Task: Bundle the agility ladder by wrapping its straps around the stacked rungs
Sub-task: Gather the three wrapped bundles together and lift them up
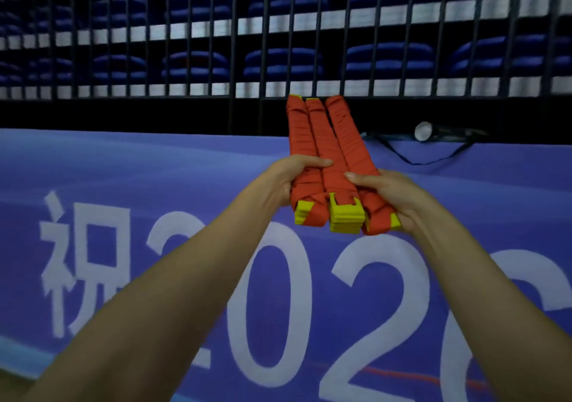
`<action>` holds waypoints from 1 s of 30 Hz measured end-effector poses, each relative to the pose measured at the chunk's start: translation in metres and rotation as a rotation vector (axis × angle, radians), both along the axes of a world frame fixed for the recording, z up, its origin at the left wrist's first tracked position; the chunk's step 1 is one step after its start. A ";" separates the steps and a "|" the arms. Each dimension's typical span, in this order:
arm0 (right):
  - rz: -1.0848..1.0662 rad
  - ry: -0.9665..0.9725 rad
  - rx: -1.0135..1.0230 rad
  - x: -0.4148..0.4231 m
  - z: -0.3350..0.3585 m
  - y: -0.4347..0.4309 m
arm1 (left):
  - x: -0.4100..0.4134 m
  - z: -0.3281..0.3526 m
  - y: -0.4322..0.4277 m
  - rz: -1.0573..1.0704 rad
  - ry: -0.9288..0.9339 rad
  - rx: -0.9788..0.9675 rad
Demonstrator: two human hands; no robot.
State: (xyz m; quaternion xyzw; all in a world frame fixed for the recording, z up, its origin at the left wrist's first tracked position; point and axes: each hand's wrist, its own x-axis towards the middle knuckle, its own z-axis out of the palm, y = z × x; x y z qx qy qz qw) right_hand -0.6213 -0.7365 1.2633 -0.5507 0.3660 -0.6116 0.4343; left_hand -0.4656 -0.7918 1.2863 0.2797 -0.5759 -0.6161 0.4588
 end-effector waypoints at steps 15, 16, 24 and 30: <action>-0.148 -0.109 -0.001 -0.020 0.048 -0.220 | -0.037 0.061 -0.248 -0.190 -0.134 -0.046; -0.155 -0.111 0.007 -0.020 0.050 -0.227 | -0.037 0.064 -0.256 -0.182 -0.146 -0.041; -0.163 -0.082 0.009 -0.062 0.073 -0.323 | -0.074 0.082 -0.353 -0.138 -0.198 -0.051; -0.182 -0.025 0.016 -0.109 0.103 -0.384 | -0.121 0.104 -0.416 -0.157 -0.203 -0.039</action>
